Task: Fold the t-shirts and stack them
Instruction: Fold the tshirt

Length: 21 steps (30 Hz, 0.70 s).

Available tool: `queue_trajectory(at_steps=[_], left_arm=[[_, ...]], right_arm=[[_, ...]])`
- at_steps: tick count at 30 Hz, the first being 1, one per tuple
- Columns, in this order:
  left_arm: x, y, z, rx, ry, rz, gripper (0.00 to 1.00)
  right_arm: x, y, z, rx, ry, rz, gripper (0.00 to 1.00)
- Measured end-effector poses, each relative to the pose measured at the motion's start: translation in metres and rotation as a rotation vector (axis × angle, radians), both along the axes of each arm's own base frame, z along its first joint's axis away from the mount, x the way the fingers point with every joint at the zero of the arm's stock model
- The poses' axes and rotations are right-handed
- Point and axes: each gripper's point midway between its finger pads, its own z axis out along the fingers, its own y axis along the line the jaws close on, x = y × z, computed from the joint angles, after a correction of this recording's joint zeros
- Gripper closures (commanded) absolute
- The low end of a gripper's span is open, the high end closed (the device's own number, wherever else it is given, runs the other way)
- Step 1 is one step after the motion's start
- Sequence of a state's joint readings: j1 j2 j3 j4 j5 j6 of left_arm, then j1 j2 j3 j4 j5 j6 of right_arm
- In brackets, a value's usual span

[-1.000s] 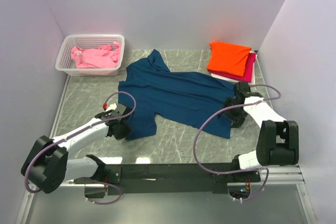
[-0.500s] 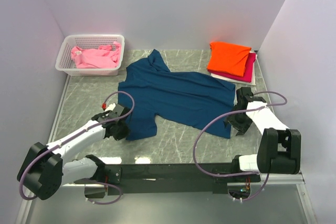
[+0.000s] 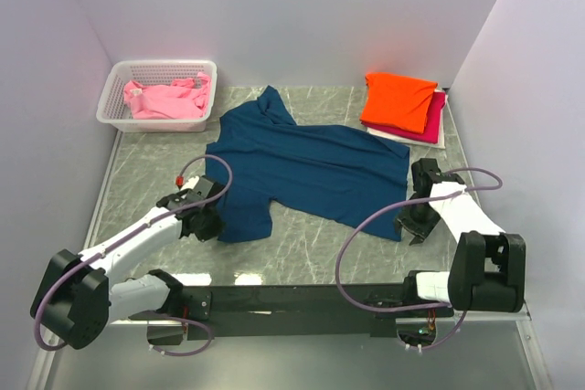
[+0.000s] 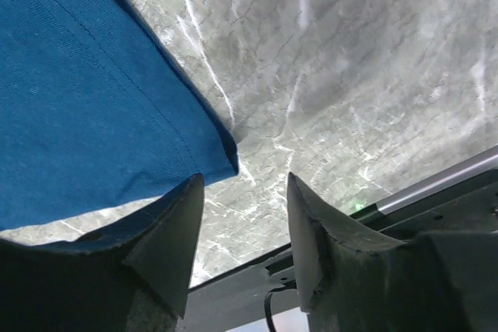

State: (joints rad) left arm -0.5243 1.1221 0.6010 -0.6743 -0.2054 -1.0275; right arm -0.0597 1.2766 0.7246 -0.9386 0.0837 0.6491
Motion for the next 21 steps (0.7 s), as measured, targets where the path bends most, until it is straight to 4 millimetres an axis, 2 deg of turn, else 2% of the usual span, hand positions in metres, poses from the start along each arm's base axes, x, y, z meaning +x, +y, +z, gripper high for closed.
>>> queue_trajectory(at_steps=[4,18,21], left_arm=[[0.001,0.003,0.000,0.003,0.002,-0.003,0.99],[0.001,0.005,0.002,-0.002,0.000,-0.009,0.99],[0.001,0.005,0.002,-0.004,0.000,-0.008,0.99]], right_arm=[[0.000,0.004,-0.004,0.021,0.017,-0.007,0.53],[0.002,0.018,-0.018,0.065,0.041,0.011,0.59],[0.001,0.020,-0.022,0.069,0.054,0.011,0.62]])
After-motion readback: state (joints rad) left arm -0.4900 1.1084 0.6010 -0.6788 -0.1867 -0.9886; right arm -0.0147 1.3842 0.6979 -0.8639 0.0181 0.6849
